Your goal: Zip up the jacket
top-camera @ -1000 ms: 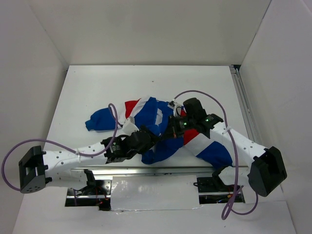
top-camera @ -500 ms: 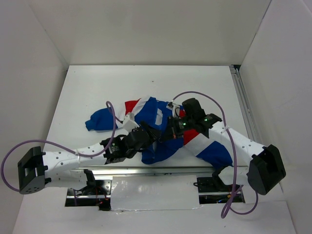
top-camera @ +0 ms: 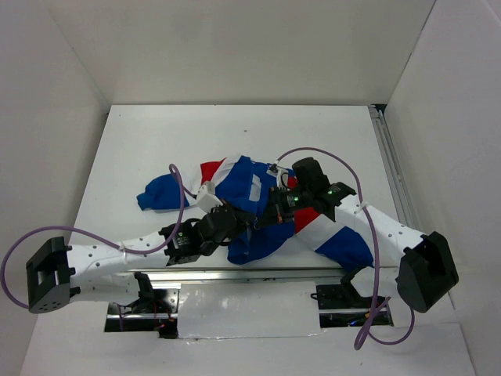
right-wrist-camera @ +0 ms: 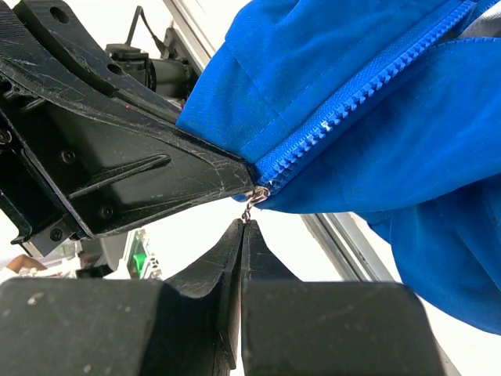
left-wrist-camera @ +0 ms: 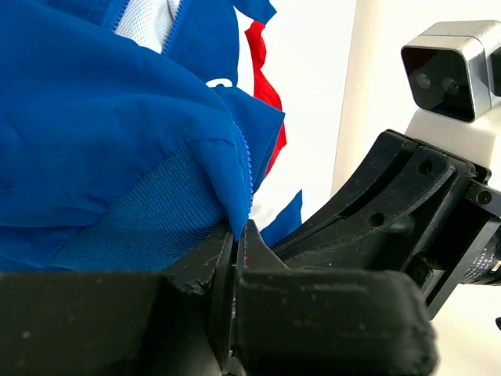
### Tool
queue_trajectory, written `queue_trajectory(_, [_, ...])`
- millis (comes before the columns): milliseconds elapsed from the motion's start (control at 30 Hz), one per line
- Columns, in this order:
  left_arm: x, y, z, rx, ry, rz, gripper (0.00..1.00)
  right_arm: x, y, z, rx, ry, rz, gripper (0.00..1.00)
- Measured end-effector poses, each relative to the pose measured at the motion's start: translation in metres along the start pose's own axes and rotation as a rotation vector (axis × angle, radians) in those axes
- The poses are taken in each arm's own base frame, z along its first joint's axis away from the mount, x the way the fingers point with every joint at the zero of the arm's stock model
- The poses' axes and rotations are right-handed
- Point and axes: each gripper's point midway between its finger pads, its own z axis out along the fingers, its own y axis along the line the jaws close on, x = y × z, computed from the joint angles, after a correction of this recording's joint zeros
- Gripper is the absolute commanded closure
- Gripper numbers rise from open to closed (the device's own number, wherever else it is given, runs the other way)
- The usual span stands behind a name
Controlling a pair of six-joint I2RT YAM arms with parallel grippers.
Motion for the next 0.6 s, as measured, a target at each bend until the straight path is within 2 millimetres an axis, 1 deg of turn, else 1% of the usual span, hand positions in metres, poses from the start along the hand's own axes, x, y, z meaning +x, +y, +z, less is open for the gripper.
queue_trajectory(167, [0.0,-0.003,0.0,0.02,-0.001,0.036,1.0,-0.003,-0.002,-0.002,0.006,-0.01,0.017,1.0])
queue_trajectory(300, [-0.001,-0.003,-0.004,0.06,0.005,0.098,1.0,-0.015,-0.006,-0.009,0.074,-0.039,0.011,1.0])
queue_trajectory(367, [-0.002,-0.007,-0.01,0.1,0.023,0.108,1.0,-0.021,-0.008,-0.012,0.125,-0.058,-0.005,1.0])
queue_trajectory(433, [-0.004,-0.011,-0.019,0.149,0.034,0.124,1.0,-0.024,-0.005,-0.013,0.147,-0.064,-0.025,1.0])
queue_trajectory(567, [-0.005,-0.007,-0.032,0.212,0.051,0.162,1.0,-0.022,0.005,-0.007,0.191,-0.057,-0.08,1.0])
queue_trajectory(600, [-0.005,-0.009,-0.033,0.233,0.05,0.192,1.0,-0.022,0.007,-0.005,0.206,-0.056,-0.091,1.0])
